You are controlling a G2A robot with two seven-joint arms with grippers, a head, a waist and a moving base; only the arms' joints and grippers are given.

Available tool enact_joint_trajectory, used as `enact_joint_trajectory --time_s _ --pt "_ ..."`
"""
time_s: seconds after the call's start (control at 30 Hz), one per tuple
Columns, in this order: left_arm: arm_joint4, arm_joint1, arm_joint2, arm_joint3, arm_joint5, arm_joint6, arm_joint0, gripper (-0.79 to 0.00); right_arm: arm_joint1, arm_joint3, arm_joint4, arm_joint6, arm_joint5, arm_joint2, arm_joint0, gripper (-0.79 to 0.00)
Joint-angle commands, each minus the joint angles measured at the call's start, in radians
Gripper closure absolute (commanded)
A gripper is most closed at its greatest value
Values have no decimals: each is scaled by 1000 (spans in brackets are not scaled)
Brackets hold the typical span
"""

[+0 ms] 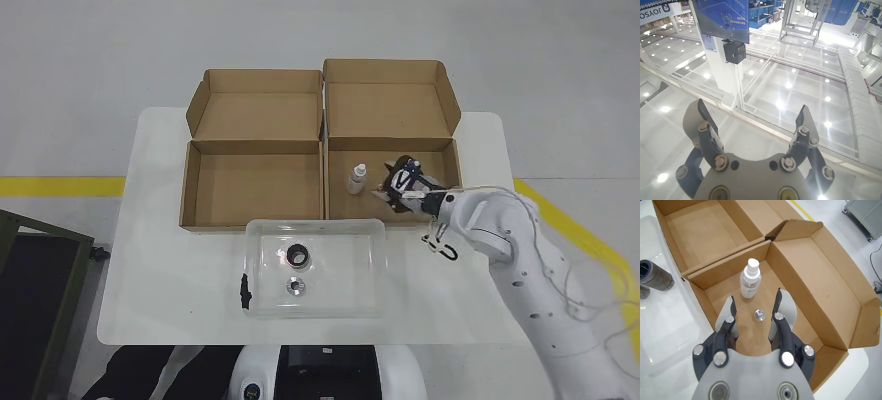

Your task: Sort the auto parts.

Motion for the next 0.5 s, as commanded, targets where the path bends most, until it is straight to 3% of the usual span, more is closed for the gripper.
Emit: enact_joint_trajectory --time_s 0.0,0.47 --pt "0 0 0 0 0 0 0 -785 4 -39 2 -4 -11 14 -26 -385" --pt "0 0 0 0 0 0 0 -785 20 -288 -31 -31 -98 -19 -188 -403"
